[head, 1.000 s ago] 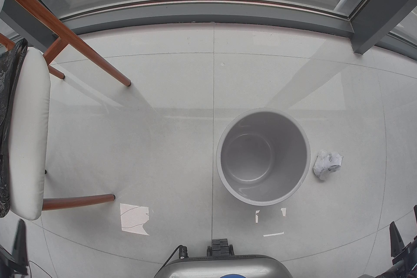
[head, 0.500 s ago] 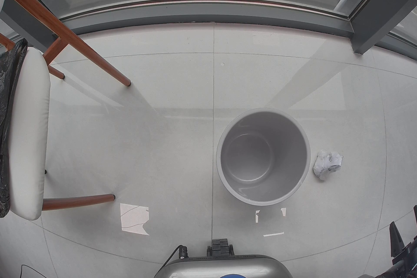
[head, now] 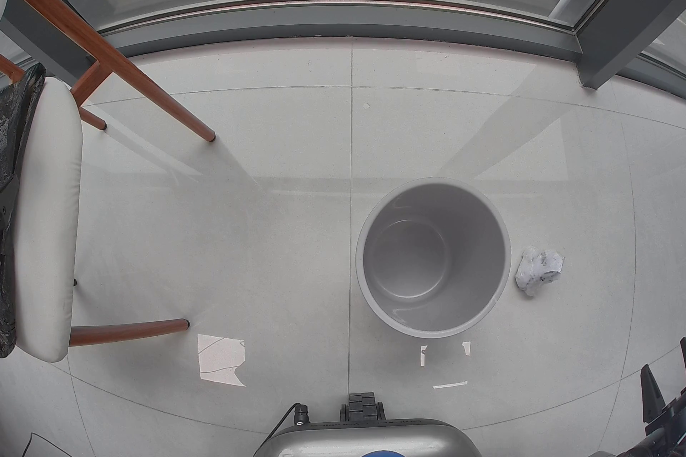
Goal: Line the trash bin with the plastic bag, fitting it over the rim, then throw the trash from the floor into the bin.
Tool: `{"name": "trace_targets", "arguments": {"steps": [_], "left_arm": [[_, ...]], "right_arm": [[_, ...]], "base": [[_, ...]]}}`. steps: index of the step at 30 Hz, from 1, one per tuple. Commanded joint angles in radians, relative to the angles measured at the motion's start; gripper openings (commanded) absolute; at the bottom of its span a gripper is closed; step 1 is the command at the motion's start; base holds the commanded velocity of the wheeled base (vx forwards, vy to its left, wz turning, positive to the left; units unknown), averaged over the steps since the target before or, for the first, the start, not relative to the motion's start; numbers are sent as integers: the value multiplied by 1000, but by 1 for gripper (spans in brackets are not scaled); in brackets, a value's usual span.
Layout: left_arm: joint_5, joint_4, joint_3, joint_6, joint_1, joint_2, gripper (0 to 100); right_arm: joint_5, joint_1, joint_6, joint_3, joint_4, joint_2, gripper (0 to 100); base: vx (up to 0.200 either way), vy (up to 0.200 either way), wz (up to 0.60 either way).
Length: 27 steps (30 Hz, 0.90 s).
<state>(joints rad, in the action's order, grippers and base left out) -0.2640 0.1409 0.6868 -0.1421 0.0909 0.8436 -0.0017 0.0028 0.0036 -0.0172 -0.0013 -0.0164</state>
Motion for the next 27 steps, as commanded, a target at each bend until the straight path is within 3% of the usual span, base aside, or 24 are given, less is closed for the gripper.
{"name": "trace_targets", "arguments": {"steps": [1,6,10,15,17,27], "left_arm": [[11,37,-1,18,50,117,100],[128,43,22,72,144,176,100],[281,40,31,68,230,184,100],[373,42,37,65,313,187,100],[451,40,46,65,375,187,100],[612,42,62,64,537,246,100]], "right_arm": [[0,0,-1,16,0,16,100],[0,0,1,16,0,16,100],[0,0,1,16,0,16,100],[0,0,1,16,0,16,100],[0,0,1,16,0,16,100],[-1,0,1,16,0,16,100]], "base": [[0,0,0],[0,0,0],[0,0,0],[0,0,0],[0,0,0],[0,0,0]]}}
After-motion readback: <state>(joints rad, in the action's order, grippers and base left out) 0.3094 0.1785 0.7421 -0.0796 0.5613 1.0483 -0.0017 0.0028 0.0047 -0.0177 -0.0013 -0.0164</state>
